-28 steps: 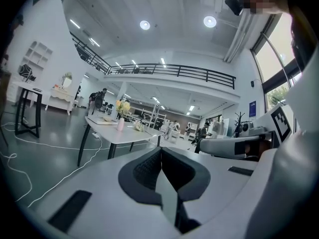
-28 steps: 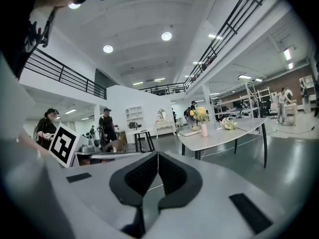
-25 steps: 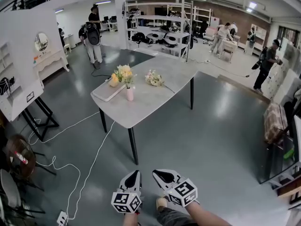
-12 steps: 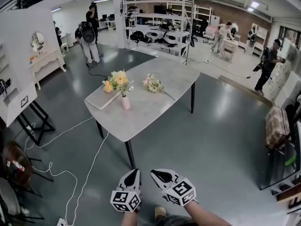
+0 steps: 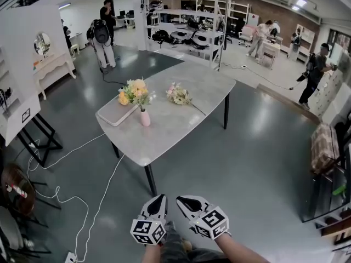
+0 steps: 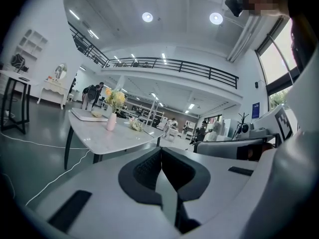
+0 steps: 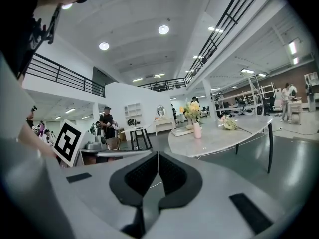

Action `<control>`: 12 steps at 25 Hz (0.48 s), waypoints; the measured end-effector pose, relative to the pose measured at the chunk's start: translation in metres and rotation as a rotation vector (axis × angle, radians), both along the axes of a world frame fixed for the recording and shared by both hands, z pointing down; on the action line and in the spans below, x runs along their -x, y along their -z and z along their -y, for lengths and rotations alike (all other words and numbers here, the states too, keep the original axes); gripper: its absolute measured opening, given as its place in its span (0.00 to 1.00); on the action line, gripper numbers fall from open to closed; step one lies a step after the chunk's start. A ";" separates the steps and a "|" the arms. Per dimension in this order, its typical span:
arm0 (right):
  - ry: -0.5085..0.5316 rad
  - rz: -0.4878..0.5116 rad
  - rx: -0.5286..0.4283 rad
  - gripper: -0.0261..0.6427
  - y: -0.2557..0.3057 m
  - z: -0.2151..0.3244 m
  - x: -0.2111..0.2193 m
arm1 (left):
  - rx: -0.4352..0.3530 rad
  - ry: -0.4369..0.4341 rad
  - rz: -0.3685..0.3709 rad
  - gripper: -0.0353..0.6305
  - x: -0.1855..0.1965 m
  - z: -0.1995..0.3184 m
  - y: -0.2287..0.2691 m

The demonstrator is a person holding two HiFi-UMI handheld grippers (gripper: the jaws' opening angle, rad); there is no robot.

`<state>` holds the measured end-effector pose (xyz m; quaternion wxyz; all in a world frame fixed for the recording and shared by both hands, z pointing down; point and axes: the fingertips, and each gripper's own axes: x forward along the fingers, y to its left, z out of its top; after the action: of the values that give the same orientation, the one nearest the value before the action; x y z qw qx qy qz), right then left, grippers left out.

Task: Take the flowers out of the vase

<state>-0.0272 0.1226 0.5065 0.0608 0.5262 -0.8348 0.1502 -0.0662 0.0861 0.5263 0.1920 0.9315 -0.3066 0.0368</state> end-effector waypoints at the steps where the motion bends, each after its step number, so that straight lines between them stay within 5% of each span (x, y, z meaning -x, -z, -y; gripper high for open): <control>1: 0.006 -0.001 0.000 0.07 0.000 0.004 0.000 | 0.004 0.005 0.000 0.07 0.000 0.004 -0.001; 12: 0.018 -0.008 -0.016 0.07 0.002 0.097 -0.024 | -0.008 0.019 -0.011 0.07 -0.029 0.099 0.001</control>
<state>-0.0031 0.0258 0.5041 0.0612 0.5198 -0.8403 0.1410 -0.0370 -0.0126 0.5255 0.1904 0.9296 -0.3144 0.0287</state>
